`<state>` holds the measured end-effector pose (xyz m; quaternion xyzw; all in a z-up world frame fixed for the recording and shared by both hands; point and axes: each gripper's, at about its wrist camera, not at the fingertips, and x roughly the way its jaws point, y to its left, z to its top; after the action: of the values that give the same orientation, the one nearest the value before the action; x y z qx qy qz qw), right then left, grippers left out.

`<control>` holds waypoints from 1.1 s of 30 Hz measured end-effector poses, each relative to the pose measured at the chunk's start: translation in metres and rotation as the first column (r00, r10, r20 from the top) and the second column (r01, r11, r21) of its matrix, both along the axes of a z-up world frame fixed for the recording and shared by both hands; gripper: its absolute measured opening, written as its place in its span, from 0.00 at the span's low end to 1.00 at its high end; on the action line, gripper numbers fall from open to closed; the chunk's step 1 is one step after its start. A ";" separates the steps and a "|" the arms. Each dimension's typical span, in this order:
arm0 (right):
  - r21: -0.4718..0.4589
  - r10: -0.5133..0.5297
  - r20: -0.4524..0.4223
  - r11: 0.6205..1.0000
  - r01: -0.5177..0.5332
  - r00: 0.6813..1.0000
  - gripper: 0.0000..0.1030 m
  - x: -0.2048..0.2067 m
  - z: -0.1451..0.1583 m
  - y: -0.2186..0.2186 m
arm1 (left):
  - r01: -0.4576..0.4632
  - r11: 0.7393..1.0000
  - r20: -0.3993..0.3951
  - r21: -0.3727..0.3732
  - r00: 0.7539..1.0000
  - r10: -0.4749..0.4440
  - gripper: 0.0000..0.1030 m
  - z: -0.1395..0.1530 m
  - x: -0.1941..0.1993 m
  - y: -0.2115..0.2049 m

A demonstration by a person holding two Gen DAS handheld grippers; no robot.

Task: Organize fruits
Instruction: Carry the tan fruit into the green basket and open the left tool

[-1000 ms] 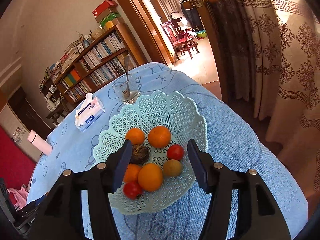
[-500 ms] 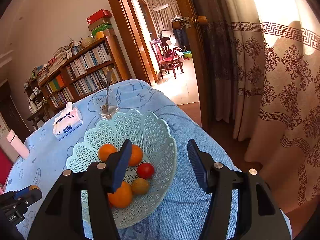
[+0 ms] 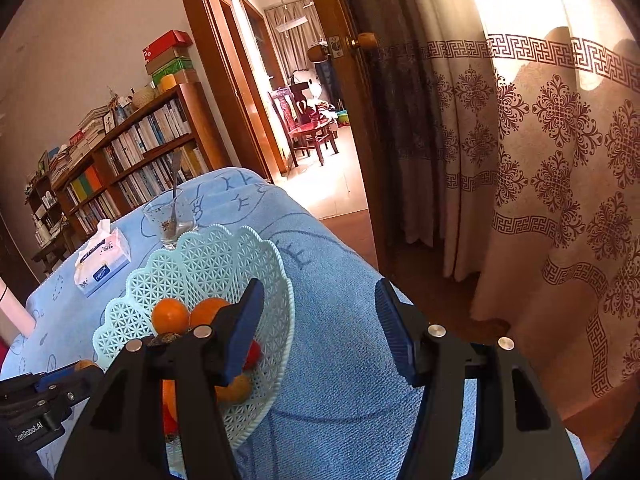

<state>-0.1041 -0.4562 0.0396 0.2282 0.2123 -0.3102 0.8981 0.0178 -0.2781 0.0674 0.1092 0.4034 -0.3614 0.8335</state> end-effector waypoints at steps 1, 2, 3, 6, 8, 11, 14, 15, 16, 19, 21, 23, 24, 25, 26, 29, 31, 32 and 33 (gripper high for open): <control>0.005 0.001 -0.003 1.000 -0.001 1.000 0.58 0.000 -0.001 -0.001 | -0.004 1.000 0.000 0.001 1.000 0.004 0.30 -0.001 0.001 -0.002; 0.008 -0.001 -0.002 1.000 0.001 1.000 0.58 0.000 -0.002 -0.002 | -0.006 1.000 -0.004 0.001 1.000 0.006 0.31 -0.001 0.002 -0.002; 0.009 -0.004 -0.001 1.000 0.004 1.000 0.58 0.000 -0.002 -0.002 | -0.009 1.000 -0.011 -0.003 1.000 0.008 0.41 -0.001 0.004 -0.003; 0.014 -0.007 0.000 1.000 0.007 1.000 0.58 0.000 -0.003 -0.003 | -0.034 0.999 -0.012 -0.023 0.999 0.034 0.57 0.000 0.007 0.001; 0.021 -0.010 -0.002 1.000 0.010 1.000 0.58 0.000 -0.005 -0.004 | -0.043 0.999 -0.020 -0.026 0.999 0.043 0.58 0.000 0.010 0.004; 0.032 -0.018 -0.001 0.999 0.018 1.000 0.61 0.000 -0.007 -0.006 | -0.079 0.997 0.008 -0.019 0.997 0.079 0.66 0.001 0.011 0.010; 0.036 -0.024 0.006 0.999 0.024 1.000 0.65 -0.001 -0.007 -0.007 | -0.106 0.994 0.037 0.002 0.994 0.106 0.67 0.001 0.012 0.017; 0.037 -0.024 0.006 0.999 0.024 1.000 0.65 -0.001 -0.008 -0.007 | -0.114 0.994 0.042 0.003 0.993 0.113 0.70 0.001 0.012 0.020; 0.038 -0.022 0.005 0.999 0.022 1.000 0.65 -0.001 -0.008 -0.007 | -0.124 0.992 0.048 0.005 0.991 0.124 0.74 0.001 0.012 0.023; 0.044 -0.019 0.005 0.999 0.019 1.000 0.65 0.000 -0.008 -0.007 | -0.152 0.988 0.080 0.017 0.985 0.150 0.76 0.001 0.011 0.030; 0.050 -0.017 0.007 0.999 0.017 1.000 0.66 0.000 -0.008 -0.008 | -0.168 0.986 0.093 0.026 0.982 0.164 0.76 0.002 0.009 0.034; 0.062 -0.013 0.011 0.998 0.013 1.000 0.70 -0.001 -0.008 -0.010 | -0.186 0.982 0.099 0.029 0.978 0.182 0.76 0.002 0.008 0.038; 0.069 -0.009 0.012 0.998 0.008 1.000 0.71 -0.001 -0.008 -0.011 | -0.194 0.980 0.101 0.031 0.976 0.190 0.76 0.002 0.007 0.040; 0.074 -0.005 0.012 0.997 0.004 1.000 0.72 -0.001 -0.007 -0.011 | -0.203 0.979 0.106 0.033 0.974 0.199 0.76 0.003 0.006 0.042; 0.074 -0.002 0.014 0.997 0.001 1.000 0.73 -0.002 -0.006 -0.010 | -0.212 0.977 0.114 0.035 0.972 0.207 0.76 0.003 0.006 0.044; 0.073 0.025 0.019 0.997 -0.026 1.000 0.81 -0.002 0.001 -0.008 | -0.239 0.970 0.147 0.047 0.962 0.230 0.81 0.005 0.002 0.048; 0.068 0.049 0.016 0.996 -0.049 0.999 0.84 -0.001 0.007 -0.006 | -0.251 0.967 0.177 0.044 0.955 0.239 0.88 0.008 -0.002 0.051; 0.064 0.059 0.013 0.996 -0.059 0.998 0.86 -0.002 0.011 -0.005 | -0.255 0.966 0.191 0.047 0.951 0.242 0.88 0.009 -0.004 0.051; 0.061 0.069 0.008 0.996 -0.069 0.998 0.89 -0.002 0.014 -0.003 | -0.259 0.965 0.206 0.050 0.948 0.244 0.88 0.010 -0.006 0.052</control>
<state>-0.1057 -0.4595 0.0535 0.2491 0.2269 -0.2716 0.9015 0.0119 -0.2263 0.0775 0.1237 0.3427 -0.2239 0.9039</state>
